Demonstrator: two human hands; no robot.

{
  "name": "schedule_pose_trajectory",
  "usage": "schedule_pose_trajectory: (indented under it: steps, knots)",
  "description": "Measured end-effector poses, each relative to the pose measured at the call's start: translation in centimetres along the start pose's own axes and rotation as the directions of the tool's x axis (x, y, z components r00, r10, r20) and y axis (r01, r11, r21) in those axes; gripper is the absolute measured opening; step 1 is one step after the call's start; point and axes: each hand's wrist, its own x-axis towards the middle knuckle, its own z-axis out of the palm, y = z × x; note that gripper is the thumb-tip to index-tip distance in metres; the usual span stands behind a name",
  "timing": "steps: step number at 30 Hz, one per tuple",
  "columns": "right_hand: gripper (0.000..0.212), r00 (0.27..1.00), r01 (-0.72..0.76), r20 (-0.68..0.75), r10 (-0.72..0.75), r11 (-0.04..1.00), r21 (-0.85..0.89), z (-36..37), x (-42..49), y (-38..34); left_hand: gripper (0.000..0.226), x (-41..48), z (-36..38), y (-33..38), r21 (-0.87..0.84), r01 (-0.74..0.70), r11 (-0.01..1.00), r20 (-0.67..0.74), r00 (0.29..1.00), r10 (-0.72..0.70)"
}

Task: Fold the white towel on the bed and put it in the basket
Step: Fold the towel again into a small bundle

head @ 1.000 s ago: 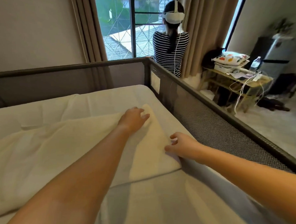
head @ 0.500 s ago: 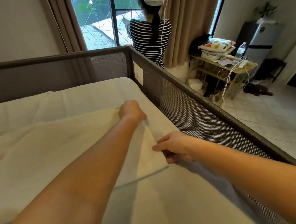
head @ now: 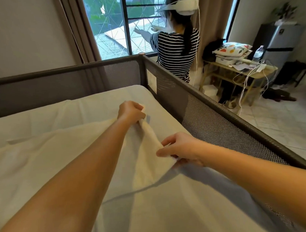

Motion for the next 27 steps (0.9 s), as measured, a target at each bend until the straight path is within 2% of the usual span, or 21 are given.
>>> schedule_pose_trajectory:
  steps: [4, 9, 17, 27]
  knots:
    - [0.022, 0.998, 0.069, 0.003, -0.069, 0.998, 0.005, 2.3, -1.3, -2.2, 0.039, -0.9, -4.3, -2.0, -0.187, 0.001, 0.982, 0.027, 1.000, 0.004]
    - [0.022, 0.988, 0.152, 0.016, -0.151, 0.988, -0.029, 5.5, -2.3, -5.1, 0.039, -2.4, -9.7, -4.5, -0.310, -0.025, 0.950, 0.028, 0.999, 0.035]
    - [0.027, 0.972, 0.216, 0.092, -0.216, 0.976, 0.012, 13.5, -3.1, -9.2, 0.040, -4.5, -18.3, -10.1, -0.345, -0.088, 0.935, -0.025, 0.996, 0.085]
    - [0.038, 0.947, 0.310, 0.103, -0.304, 0.949, -0.050, 25.9, -1.1, -14.0, 0.047, -5.0, -28.1, -18.1, -0.284, -0.120, 0.951, -0.092, 0.991, 0.097]
